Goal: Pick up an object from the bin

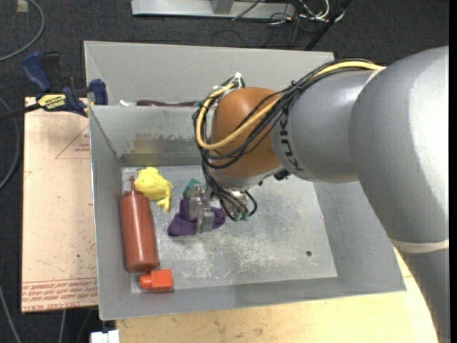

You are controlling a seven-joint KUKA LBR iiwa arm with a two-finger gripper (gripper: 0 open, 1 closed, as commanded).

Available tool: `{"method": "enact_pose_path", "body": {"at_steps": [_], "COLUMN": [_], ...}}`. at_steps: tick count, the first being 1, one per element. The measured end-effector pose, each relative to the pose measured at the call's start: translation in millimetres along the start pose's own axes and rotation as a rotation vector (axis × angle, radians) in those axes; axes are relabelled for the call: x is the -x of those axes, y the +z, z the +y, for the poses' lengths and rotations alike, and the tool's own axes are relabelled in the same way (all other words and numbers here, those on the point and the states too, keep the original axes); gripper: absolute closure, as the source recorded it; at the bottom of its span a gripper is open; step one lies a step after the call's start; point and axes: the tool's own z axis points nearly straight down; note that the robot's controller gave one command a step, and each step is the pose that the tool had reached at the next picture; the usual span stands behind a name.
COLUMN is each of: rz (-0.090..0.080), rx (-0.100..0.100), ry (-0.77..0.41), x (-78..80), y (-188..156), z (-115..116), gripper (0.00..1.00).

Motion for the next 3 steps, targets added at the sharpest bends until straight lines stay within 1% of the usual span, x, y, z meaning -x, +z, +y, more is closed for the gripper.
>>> {"method": "enact_pose_path", "body": {"at_steps": [1,2,3], "rz": [-0.003,-0.003,-0.009], "rx": [0.002,0.002,0.003], "ry": [0.044,0.044,0.116], "x": [1.6,1.5,-4.4], "y": [-107.3,-107.3,-261.9], "z": [6.0,6.0,7.2], "gripper": [1.0,1.0,1.0]}}
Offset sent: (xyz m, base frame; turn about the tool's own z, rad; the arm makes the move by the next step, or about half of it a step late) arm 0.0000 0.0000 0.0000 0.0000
